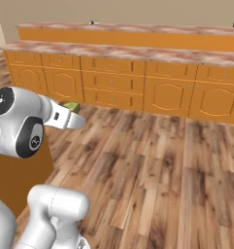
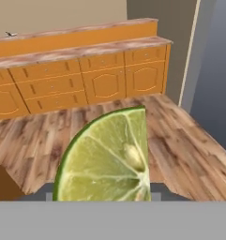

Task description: Take the lemon wedge from the fridge and place it on the plate with fish on the dining counter.

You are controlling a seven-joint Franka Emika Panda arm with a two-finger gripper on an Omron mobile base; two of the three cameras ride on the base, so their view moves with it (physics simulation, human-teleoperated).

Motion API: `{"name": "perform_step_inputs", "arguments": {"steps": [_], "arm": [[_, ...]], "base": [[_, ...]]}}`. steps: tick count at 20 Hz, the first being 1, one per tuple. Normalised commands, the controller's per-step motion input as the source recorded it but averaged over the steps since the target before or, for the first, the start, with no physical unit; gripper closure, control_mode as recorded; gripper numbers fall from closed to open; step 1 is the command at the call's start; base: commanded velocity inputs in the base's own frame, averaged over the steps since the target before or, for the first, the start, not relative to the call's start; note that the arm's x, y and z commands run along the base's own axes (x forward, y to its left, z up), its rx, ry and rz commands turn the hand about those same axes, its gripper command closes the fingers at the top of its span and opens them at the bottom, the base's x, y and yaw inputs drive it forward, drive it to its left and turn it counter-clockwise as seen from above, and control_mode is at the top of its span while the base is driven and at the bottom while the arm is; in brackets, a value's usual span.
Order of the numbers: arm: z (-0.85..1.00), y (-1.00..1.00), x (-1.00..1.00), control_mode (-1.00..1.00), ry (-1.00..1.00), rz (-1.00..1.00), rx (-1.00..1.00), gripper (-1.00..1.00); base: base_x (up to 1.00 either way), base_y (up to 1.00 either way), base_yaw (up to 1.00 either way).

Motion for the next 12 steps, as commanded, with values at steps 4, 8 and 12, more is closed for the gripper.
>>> {"name": "perform_step_inputs", "arguments": {"steps": [4, 8, 12], "arm": [[0.0, 0.0, 0.0, 1.0, 0.0, 0.0, 0.0, 1.0], [0.0, 0.0, 0.0, 1.0, 0.0, 0.0, 0.0, 1.0], [0.0, 0.0, 0.0, 1.0, 0.0, 0.0, 0.0, 1.0]], "base": [[1.0, -0.71, 0.0], [1.0, -0.6, 0.0], [1.0, -0.07, 0.33]]}}
